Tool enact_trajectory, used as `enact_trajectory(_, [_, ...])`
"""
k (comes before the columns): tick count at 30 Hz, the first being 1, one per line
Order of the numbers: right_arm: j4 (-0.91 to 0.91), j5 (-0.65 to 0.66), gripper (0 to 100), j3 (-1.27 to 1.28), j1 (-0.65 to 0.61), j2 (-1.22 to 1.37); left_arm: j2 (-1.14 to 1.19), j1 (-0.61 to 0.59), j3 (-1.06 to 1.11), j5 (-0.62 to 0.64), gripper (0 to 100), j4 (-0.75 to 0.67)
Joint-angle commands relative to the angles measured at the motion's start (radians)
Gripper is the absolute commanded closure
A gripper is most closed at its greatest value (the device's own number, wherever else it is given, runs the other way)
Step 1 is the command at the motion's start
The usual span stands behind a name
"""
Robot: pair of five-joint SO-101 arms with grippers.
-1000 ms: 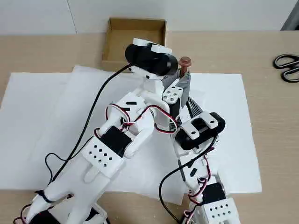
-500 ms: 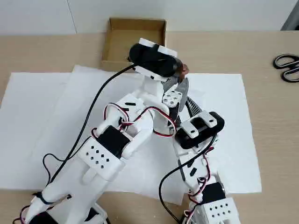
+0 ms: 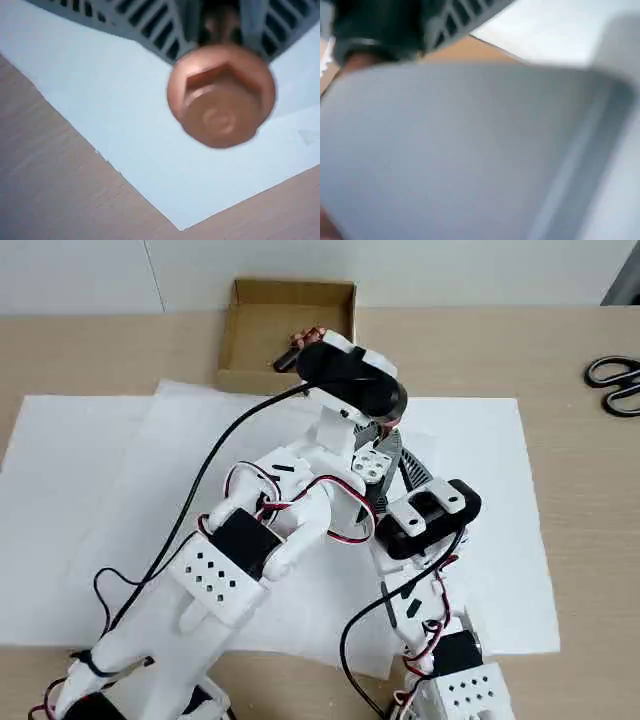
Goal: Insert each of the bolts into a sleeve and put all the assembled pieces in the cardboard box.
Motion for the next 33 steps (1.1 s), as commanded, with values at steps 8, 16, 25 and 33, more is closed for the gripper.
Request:
enact_trajectory(8, [-0.004,0.008,99.5,0.002,-0.001,-0.022,-0.011,-0.003,-0.044,0.032,79,0.084])
enact_trajectory(16, [-0.004,0.008,99.5,0.002,-0.001,-0.022,-0.064,-0.101,-0.242,0.054,79,0.224])
enact_trajectory(25, [-0.004,0.008,99.5,-0.011,-0.001,-0.021,-0.181,-0.503,-0.077,0.049,79,0.287])
enact_trajectory(33, [-0.004,0.008,99.5,-0.026,-0.004,-0.015,-0.054,-0.612,0.429,0.051,79,-0.061])
